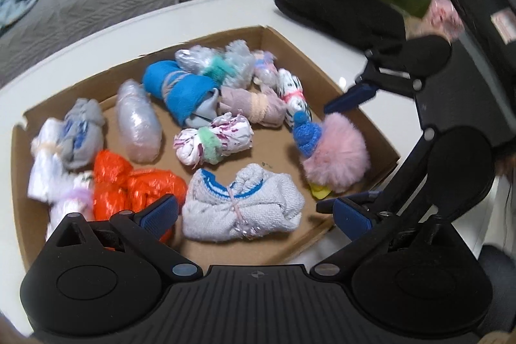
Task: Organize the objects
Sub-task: 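Withdraw both tools up from the filled box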
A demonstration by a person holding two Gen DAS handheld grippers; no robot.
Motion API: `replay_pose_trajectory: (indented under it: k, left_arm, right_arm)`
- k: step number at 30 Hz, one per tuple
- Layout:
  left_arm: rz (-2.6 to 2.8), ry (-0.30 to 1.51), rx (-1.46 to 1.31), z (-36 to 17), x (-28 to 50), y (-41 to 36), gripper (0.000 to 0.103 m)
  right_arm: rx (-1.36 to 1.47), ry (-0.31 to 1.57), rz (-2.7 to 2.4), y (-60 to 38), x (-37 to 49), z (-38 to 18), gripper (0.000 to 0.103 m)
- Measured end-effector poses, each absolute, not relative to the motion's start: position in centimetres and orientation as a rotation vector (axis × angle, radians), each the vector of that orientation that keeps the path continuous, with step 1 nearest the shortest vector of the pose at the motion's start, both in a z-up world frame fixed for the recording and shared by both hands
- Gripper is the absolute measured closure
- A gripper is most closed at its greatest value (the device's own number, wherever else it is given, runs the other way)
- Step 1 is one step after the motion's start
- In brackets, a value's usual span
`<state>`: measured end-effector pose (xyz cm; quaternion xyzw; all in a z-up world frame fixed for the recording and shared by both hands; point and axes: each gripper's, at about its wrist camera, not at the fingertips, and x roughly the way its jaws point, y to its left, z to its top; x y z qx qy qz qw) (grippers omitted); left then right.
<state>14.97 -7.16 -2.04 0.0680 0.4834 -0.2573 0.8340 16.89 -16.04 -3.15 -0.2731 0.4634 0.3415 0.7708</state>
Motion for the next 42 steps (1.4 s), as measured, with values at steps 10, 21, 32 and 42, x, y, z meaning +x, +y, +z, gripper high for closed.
replay_pose_trajectory:
  k: [10, 21, 32, 42]
  left_arm:
    - [-0.382, 0.996, -0.085, -0.7, 13.2, -4.5, 0.001]
    - [-0.113, 0.819, -0.051, 0.7, 9.1, -3.3, 0.001]
    - [0.075, 0.682, 0.076, 0.5, 8.5, -2.2, 0.001]
    - [0.092, 0.671, 0.213, -0.3, 8.6, -3.0, 0.002]
  right_arm:
    - [-0.504, 0.988, 0.672, -16.2, 16.0, -1.7, 0.007]
    - [-0.244, 0.919, 0.566, -17.1, 12.5, -0.6, 0.001]
    - [-0.073, 0.806, 0.429, -17.5, 11.3, 0.1, 0.001]
    - [0.028, 0.734, 0.393, -16.7, 11.7, -0.6, 0.001]
